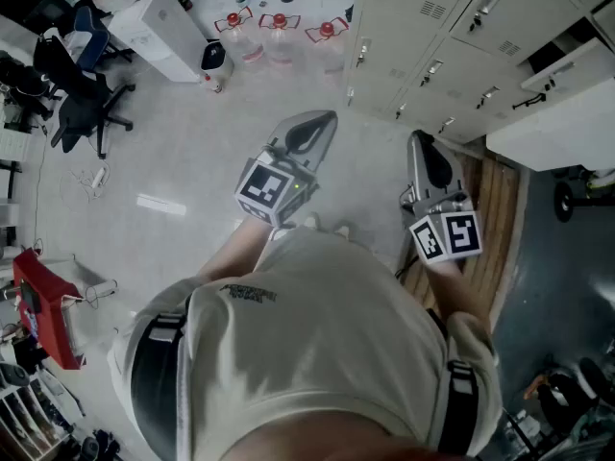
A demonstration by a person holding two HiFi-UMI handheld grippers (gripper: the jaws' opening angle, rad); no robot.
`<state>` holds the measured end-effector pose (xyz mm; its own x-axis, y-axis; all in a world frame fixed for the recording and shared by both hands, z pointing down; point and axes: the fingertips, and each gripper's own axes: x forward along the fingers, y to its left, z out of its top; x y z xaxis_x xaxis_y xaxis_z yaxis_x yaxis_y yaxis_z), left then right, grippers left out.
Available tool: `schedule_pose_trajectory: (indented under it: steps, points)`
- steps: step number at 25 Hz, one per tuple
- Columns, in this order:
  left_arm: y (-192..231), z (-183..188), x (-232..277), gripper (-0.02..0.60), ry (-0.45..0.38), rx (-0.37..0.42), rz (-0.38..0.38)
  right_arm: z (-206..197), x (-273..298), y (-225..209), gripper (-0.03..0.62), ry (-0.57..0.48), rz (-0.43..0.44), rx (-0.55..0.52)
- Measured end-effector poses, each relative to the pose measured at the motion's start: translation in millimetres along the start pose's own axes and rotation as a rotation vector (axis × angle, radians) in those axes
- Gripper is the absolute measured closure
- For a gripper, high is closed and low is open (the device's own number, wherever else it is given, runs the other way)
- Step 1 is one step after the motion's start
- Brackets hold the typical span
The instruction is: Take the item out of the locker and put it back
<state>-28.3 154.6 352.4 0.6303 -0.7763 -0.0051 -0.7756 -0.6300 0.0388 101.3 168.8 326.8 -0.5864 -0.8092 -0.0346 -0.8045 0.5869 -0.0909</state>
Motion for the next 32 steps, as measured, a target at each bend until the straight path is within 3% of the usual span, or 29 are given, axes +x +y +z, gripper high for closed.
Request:
schedule_pose_trajectory:
  steps: [19, 32]
  points:
    - [-13, -13, 12, 0.571, 0.032, -0.012, 0.001, -7, -10, -22, 0.591, -0.001, -0.013, 0.043]
    - [-26, -8, 35, 0.571, 0.009, -0.012, 0.045, -7, -15, -55, 0.591, -0.019, 0.02, 0.055]
